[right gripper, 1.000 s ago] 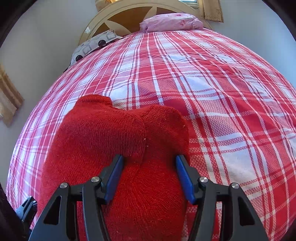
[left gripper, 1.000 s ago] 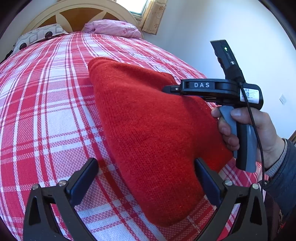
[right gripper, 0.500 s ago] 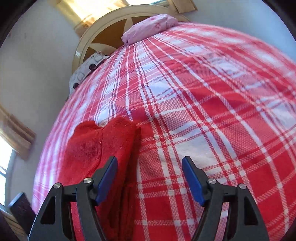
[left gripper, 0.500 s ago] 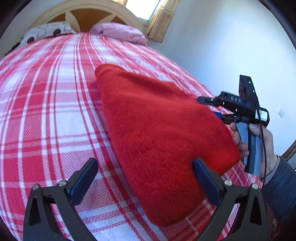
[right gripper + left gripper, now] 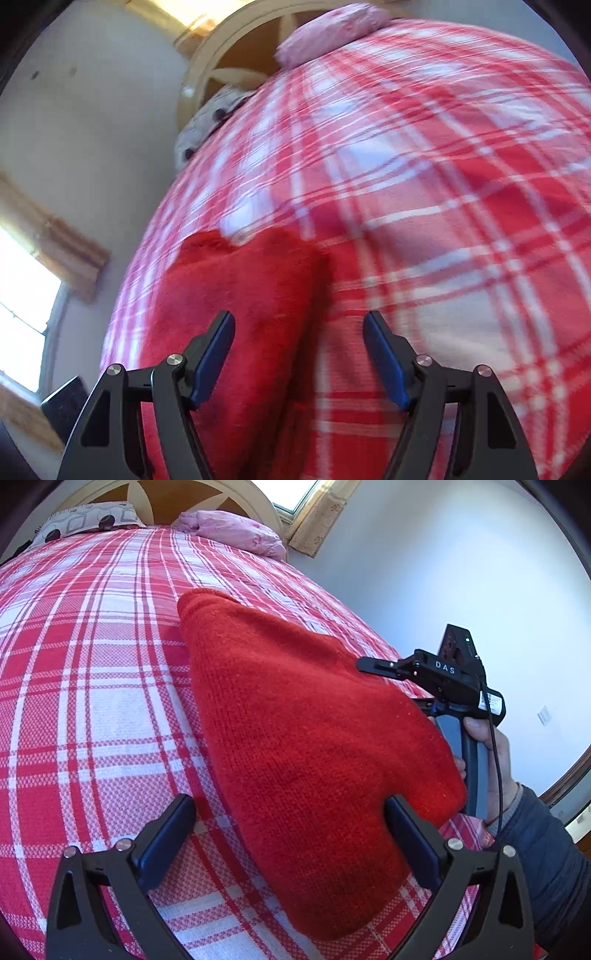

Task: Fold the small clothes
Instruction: 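Grasp the end of the folded red sweater with the right tool, then grasp the sweater edge with the left tool while the right tool holds its end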

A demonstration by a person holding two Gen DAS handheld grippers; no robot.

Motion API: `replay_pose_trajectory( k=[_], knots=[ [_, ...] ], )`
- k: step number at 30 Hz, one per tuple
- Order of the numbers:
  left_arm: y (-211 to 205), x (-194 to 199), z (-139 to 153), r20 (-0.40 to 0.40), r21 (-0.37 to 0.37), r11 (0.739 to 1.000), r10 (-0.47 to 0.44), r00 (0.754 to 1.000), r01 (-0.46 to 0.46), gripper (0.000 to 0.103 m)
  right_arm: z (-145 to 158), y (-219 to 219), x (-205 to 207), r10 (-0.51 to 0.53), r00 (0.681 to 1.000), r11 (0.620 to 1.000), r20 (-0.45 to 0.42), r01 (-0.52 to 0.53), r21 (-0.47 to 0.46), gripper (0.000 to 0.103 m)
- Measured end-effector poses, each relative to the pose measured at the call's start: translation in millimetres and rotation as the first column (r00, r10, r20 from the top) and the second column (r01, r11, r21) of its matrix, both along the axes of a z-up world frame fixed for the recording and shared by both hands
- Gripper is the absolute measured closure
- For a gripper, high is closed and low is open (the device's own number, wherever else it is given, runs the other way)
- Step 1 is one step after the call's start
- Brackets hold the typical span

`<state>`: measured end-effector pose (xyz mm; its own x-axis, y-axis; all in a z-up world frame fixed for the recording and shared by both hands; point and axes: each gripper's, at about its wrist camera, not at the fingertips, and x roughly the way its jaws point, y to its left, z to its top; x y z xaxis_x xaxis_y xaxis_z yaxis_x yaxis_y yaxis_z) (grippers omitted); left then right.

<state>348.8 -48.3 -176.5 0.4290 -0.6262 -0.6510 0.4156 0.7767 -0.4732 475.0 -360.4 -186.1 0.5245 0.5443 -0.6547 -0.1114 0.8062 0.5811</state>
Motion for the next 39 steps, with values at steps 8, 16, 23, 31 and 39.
replay_pose_trajectory(
  k=[8,16,23,31,39],
  knots=[
    [4.9,1.3,-1.6,-0.007,-0.028,1.0,-0.013,1.0,0.013,0.0,-9.2,8.2,12.4,0.029,1.0,1.0,0.0,-0.029,0.003,0.03],
    [-4.2,1.7,-3.6,-0.001,0.012,1.0,-0.025,1.0,0.025,0.001,-14.0,21.6,17.4,0.092,0.995,0.995,0.046,-0.094,0.036,0.071],
    [-8.2,-4.0,-1.2,0.026,-0.038,0.996,-0.08,0.996,0.081,0.047,-1.2,29.9,-0.2,0.061,0.993,0.998,0.105,-0.058,-0.036,0.075],
    [-5.3,-23.8,8.8,0.075,0.0,0.999,-0.05,0.996,0.051,0.06,17.1,29.9,-23.3,0.02,0.986,1.0,0.166,-0.016,-0.022,0.075],
    [26.1,-56.0,23.2,0.038,-0.07,0.997,-0.024,0.999,0.026,0.062,40.0,61.0,-45.7,0.083,0.976,0.997,0.201,-0.082,-0.011,0.075]
  ],
)
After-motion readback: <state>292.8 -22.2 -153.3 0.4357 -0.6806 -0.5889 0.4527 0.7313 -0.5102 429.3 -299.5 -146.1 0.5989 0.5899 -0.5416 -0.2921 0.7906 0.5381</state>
